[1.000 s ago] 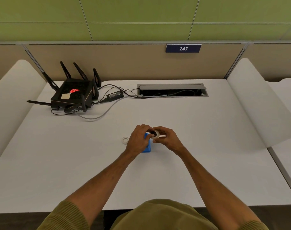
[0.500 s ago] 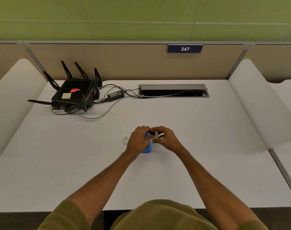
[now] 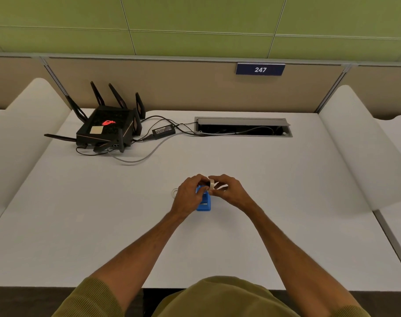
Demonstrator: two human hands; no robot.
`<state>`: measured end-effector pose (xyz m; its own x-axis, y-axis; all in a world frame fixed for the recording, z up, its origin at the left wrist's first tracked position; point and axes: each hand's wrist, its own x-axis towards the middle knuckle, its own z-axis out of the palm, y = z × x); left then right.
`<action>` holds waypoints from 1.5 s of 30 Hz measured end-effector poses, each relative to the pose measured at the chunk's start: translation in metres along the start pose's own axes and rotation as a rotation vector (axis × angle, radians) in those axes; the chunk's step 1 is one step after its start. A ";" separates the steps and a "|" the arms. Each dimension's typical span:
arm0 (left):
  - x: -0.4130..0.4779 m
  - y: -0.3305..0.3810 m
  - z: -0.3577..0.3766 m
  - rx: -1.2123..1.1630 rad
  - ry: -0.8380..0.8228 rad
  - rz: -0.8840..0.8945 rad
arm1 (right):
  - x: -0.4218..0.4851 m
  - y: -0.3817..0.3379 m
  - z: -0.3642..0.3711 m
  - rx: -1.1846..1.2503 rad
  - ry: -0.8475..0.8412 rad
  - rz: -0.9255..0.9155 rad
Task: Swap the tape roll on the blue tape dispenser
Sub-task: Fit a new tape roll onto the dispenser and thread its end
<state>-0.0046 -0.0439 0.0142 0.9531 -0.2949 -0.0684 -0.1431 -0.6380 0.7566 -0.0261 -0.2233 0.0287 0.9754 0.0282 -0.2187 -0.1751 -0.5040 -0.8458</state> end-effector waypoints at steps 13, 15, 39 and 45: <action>-0.006 -0.005 -0.008 -0.032 0.005 -0.015 | 0.006 -0.010 0.007 -0.114 -0.017 -0.033; -0.009 -0.006 -0.008 -0.031 0.032 -0.035 | 0.007 -0.011 0.009 -0.176 -0.007 -0.040; -0.013 -0.040 -0.004 0.027 -0.272 -0.095 | 0.022 -0.008 0.029 -0.599 -0.058 -0.043; -0.014 -0.042 -0.004 0.008 -0.247 -0.085 | 0.025 -0.004 0.029 -0.564 -0.058 -0.040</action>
<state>-0.0112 -0.0101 -0.0143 0.8678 -0.4039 -0.2895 -0.0680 -0.6735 0.7360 -0.0051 -0.1958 0.0131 0.9680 0.0957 -0.2319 -0.0245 -0.8840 -0.4669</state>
